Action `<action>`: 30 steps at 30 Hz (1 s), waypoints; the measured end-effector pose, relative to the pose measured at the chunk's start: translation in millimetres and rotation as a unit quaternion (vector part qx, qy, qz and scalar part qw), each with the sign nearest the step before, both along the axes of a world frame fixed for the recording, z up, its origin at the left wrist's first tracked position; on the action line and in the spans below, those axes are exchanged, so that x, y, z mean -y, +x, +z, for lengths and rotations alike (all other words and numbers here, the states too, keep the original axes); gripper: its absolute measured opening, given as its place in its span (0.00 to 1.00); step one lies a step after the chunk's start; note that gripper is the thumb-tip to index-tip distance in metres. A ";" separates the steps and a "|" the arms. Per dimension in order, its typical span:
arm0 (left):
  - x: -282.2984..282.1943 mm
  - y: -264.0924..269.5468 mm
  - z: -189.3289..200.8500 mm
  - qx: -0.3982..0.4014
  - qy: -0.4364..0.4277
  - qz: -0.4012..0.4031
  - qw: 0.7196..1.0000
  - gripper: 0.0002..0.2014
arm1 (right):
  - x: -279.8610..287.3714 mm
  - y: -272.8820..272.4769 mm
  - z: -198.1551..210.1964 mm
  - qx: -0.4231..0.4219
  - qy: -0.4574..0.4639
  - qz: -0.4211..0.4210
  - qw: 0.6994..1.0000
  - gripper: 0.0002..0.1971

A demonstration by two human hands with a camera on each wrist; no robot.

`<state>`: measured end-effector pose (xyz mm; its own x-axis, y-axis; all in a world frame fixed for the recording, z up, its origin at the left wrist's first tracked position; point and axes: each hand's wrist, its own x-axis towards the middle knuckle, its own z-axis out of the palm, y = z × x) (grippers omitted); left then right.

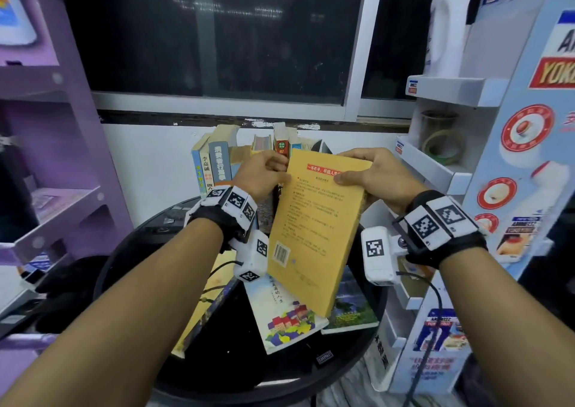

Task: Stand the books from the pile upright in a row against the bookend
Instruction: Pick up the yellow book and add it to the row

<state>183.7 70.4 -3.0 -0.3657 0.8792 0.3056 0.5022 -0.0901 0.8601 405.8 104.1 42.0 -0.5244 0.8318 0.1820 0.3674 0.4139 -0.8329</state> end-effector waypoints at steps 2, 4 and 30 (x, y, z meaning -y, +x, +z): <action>-2.9 3.6 10.4 -0.025 0.049 0.038 0.998 0.12 | -1.9 4.8 5.7 0.002 0.001 -0.016 1.000 0.16; -7.7 5.3 19.7 -0.058 0.084 0.070 0.992 0.10 | -5.5 7.7 11.8 0.008 0.010 -0.037 0.999 0.16; -91.1 -7.8 17.6 -0.322 -0.014 0.156 0.934 0.39 | -65.1 -48.0 13.9 0.074 0.150 -0.155 0.974 0.25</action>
<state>175.9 161.5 14.6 -0.3534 0.7715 0.5290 0.9143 0.1654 0.3697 357.8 169.2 55.8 -0.2964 0.8755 0.3818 0.6204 0.4804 -0.6200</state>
